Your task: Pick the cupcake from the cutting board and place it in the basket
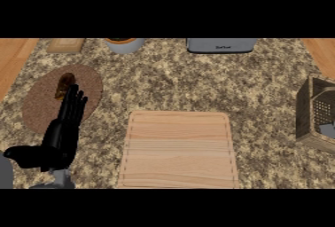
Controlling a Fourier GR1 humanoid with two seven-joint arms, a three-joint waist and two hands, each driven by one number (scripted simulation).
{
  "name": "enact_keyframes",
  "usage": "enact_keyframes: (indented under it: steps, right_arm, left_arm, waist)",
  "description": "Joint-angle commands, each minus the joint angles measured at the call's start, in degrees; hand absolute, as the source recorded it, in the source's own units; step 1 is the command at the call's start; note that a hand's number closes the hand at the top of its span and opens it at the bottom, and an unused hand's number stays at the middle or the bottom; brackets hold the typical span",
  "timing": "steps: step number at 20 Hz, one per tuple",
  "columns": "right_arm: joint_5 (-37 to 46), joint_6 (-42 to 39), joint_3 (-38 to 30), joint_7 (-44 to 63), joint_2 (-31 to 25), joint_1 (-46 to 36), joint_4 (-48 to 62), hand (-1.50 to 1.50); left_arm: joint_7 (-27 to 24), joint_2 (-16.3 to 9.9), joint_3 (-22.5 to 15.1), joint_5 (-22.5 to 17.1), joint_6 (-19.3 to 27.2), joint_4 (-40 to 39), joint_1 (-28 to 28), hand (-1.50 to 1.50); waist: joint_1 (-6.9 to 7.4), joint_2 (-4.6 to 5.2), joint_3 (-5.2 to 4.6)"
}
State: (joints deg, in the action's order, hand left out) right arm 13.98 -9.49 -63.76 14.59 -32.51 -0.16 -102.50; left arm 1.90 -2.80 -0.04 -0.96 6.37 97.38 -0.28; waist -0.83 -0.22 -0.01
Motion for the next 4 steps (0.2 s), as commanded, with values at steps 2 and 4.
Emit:
enact_keyframes:
  steps: [2,4]
  right_arm:
    - [-13.1,-8.48,-9.16,0.78,-7.59,0.99,4.85,-1.5]
    - [-13.59,-9.58,-8.9,-0.89,-6.09,2.75,3.86,-1.5]
  left_arm:
    - [2.86,-1.25,1.08,-1.23,-0.79,2.26,0.67,0.0]
    - [-1.14,0.14,-0.4,-0.21,-1.04,0.44,2.5,0.0]
  waist:
    - [-0.03,-0.11,0.01]
    - [0.34,0.06,0.0]
